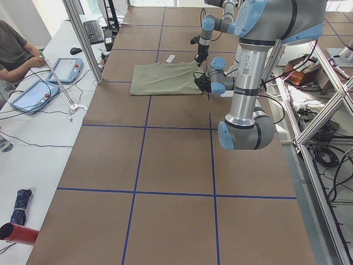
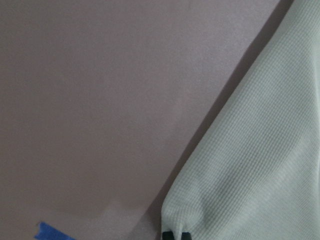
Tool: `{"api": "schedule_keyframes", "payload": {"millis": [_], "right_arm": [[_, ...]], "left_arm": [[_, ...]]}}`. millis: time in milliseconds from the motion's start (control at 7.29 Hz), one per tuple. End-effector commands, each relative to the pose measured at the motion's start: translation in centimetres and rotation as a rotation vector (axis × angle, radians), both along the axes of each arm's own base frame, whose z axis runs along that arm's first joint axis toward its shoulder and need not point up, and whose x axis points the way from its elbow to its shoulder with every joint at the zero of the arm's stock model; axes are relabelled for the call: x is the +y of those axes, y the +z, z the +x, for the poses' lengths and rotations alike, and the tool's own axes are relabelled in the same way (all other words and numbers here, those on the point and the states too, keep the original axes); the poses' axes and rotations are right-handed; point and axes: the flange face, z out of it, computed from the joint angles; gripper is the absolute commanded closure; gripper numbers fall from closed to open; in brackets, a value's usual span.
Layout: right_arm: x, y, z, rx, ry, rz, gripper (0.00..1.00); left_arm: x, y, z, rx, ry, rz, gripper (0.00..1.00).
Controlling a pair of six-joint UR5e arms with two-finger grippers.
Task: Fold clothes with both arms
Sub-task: 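Grasp the near edge with both grippers and fold it toward the far edge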
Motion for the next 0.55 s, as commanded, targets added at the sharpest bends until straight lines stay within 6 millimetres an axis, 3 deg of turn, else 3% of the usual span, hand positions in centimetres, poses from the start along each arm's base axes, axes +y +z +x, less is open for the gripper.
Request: {"api": "schedule_keyframes", "payload": {"millis": [0,137,274,411], "right_arm": [[0.0,-0.8,0.7,-0.019,0.002,0.004,1.00],[0.6,-1.0,3.0,-0.033,0.004,0.007,1.00],[1.5,-1.2,6.9,-0.053,0.002,0.009,1.00],[1.8,-2.7,9.0,-0.078,0.007,0.014,1.00]], "left_arm": [[-0.4,-4.3,-4.5,0.098,-0.016,0.018,1.00],[0.1,-5.6,-6.1,0.084,-0.019,0.000,1.00],[1.0,-8.2,-8.3,0.095,-0.006,-0.002,1.00],[1.3,-10.9,-10.1,0.126,-0.001,0.005,1.00]]}}
